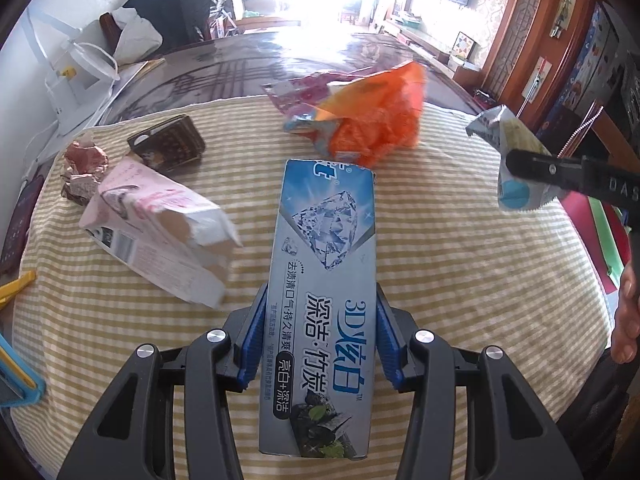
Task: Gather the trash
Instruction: 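Carry box and snack bag to the red bin and open both tools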
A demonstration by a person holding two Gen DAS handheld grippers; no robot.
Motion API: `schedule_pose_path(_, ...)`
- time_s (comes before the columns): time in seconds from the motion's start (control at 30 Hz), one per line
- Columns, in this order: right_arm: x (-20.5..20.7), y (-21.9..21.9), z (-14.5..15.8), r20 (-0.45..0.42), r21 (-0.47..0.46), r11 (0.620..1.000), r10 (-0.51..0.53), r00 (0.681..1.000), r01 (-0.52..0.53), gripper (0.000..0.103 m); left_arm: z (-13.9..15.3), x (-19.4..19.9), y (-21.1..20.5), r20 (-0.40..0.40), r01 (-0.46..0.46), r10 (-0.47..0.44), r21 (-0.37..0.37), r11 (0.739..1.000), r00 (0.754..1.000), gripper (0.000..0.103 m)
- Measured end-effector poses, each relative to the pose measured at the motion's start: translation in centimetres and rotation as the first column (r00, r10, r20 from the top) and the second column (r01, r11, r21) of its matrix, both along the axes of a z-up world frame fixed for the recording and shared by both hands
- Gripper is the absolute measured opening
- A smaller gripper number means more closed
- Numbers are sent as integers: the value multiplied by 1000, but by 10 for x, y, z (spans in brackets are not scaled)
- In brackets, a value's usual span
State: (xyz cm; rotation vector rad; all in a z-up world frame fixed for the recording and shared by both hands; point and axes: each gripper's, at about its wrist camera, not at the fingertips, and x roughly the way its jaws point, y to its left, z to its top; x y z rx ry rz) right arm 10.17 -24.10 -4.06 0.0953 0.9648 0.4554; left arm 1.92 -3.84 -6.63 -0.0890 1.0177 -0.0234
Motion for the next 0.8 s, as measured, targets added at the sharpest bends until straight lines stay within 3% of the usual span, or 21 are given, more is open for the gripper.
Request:
schedule_pose_path(0.53, -10, -62, 11, 2, 84, 994, -70, 998, 70, 40, 11, -26, -53, 4, -48, 49, -119, 992, 999, 45)
schedule_pose_path(0.8, -23, -88, 17, 26, 100, 991, -87, 996, 84, 40, 20, -32, -81, 14, -27, 29, -132, 991, 999, 45)
